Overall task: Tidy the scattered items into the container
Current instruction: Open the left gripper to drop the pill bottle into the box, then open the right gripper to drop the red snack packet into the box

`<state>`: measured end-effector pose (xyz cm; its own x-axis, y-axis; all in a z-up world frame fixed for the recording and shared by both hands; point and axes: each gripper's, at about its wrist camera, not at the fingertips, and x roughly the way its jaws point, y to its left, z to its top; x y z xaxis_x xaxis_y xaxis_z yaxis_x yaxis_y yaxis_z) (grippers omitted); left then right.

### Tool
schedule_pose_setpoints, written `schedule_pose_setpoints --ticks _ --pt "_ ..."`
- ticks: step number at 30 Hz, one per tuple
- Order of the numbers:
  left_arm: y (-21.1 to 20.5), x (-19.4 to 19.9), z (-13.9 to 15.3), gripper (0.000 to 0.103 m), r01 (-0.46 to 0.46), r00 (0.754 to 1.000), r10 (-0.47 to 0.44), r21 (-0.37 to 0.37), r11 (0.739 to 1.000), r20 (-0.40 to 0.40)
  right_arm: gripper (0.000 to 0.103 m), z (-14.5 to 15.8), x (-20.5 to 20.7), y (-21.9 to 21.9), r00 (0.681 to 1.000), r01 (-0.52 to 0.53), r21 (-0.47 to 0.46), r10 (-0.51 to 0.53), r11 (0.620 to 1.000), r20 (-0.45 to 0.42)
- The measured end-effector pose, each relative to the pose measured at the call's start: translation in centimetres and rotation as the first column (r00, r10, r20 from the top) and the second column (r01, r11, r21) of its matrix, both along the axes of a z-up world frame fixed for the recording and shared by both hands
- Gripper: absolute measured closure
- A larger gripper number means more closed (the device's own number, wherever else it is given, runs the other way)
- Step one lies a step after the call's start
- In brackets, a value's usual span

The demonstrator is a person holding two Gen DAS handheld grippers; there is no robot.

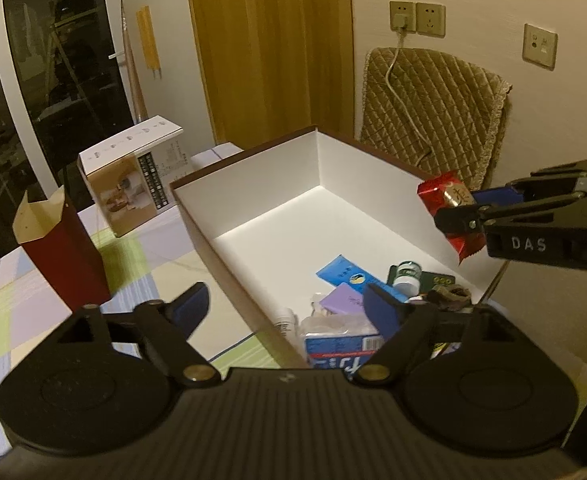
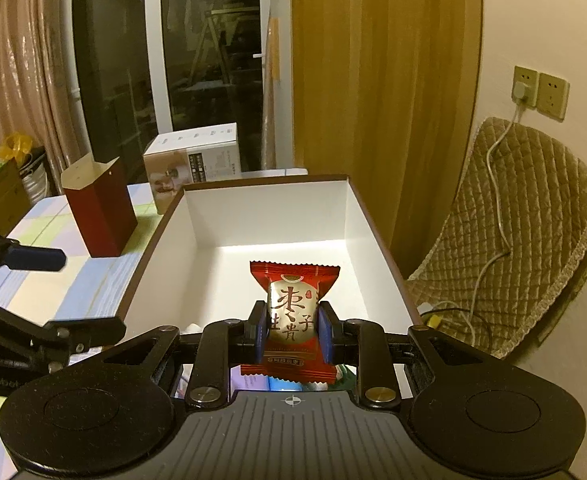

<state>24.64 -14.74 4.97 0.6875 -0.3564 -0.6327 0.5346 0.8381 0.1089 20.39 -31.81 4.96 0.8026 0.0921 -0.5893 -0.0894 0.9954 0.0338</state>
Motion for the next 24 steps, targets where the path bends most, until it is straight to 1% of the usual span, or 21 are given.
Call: schedule_pose_setpoints --ticks 1,3,7,13,20,21,23,24 --pt "0.1 0.0 0.0 0.006 -0.002 1.0 0.002 0.006 1.0 0.006 0.074 0.0 0.1 0.1 1.0 -0.002 -0.001 0.002 1.0 0.0" --pt "0.2 -0.1 -0.1 0.003 -0.007 1.0 0.007 0.015 1.0 0.019 0.074 0.0 0.2 0.2 1.0 -0.004 -0.002 0.004 1.0 -0.003" --pt "0.5 -0.1 -0.2 0.002 -0.011 1.0 0.01 0.021 1.0 0.02 0.074 -0.1 0.4 0.4 1.0 -0.012 -0.002 0.012 1.0 -0.011" --pt "0.8 0.1 -0.3 0.002 -0.023 1.0 0.022 0.017 1.0 0.012 0.074 -0.3 0.8 0.7 0.999 -0.025 -0.006 0.025 1.0 -0.023" --pt "1.2 0.3 -0.2 0.002 -0.034 0.999 0.034 0.005 0.999 0.008 0.074 -0.1 0.9 1.0 1.0 -0.024 -0.005 0.024 1.0 0.001" --pt "1.3 0.3 -0.1 0.002 -0.035 0.999 0.035 0.005 0.999 0.008 0.072 -0.1 0.9 1.0 1.0 -0.024 -0.005 0.024 1.0 0.004" --pt "1.4 0.3 -0.1 0.002 -0.036 0.999 0.036 0.004 0.999 0.008 0.012 0.0 0.8 1.0 1.0 -0.016 0.004 0.016 1.0 0.022" --pt "1.4 0.3 -0.1 0.002 -0.037 0.999 0.037 0.003 0.999 0.008 0.011 0.1 0.6 0.9 0.999 -0.014 0.014 0.014 1.0 0.044"
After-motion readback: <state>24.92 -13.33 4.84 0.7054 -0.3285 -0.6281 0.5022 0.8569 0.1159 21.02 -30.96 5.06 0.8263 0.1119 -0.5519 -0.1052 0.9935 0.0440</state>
